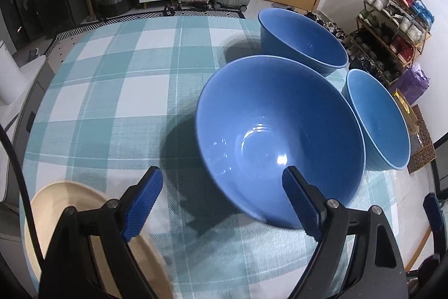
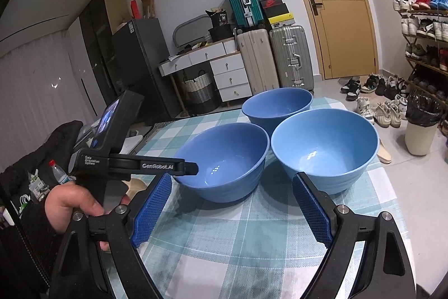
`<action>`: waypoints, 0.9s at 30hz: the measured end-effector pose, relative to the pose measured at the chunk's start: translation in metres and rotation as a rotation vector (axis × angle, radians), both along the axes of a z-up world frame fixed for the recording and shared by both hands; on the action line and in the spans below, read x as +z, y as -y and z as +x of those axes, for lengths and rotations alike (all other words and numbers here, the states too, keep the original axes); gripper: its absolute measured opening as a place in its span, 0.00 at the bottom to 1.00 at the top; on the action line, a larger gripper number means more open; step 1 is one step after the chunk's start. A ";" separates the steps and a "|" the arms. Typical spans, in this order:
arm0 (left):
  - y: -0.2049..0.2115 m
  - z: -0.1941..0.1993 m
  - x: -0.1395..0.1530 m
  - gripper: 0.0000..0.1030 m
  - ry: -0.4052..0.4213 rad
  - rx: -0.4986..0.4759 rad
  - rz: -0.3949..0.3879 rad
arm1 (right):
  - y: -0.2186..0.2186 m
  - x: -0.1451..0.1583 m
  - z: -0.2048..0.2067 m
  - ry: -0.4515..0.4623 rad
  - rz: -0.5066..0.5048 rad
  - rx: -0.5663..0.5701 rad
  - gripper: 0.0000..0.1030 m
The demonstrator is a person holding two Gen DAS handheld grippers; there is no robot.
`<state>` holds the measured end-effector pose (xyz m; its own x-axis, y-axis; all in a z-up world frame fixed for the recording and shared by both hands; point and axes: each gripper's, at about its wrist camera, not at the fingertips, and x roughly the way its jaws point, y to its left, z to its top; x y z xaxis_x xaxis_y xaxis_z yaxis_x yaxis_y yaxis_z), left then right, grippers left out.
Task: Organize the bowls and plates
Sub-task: 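Move the left tool to a blue bowl and close on its rim, then lift the blue bowl with the left tool toward the other blue bowls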
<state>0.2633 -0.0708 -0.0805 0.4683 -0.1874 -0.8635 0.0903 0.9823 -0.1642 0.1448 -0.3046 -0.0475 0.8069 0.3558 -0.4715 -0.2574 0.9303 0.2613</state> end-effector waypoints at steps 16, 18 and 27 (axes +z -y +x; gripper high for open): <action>0.000 0.020 -0.017 0.25 -0.081 -0.037 -0.085 | 0.007 -0.014 0.008 -0.040 0.036 0.007 0.87; -0.003 0.020 -0.017 0.21 -0.087 -0.040 -0.099 | 0.007 -0.014 0.008 -0.039 0.035 0.008 0.87; -0.007 0.012 -0.015 0.10 -0.138 -0.099 -0.082 | 0.008 -0.014 0.008 -0.049 0.037 0.006 0.87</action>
<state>0.2749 -0.0636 -0.0958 0.3218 -0.2995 -0.8982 0.1570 0.9524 -0.2613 0.1528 -0.3122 -0.0617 0.7810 0.3787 -0.4966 -0.2494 0.9181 0.3080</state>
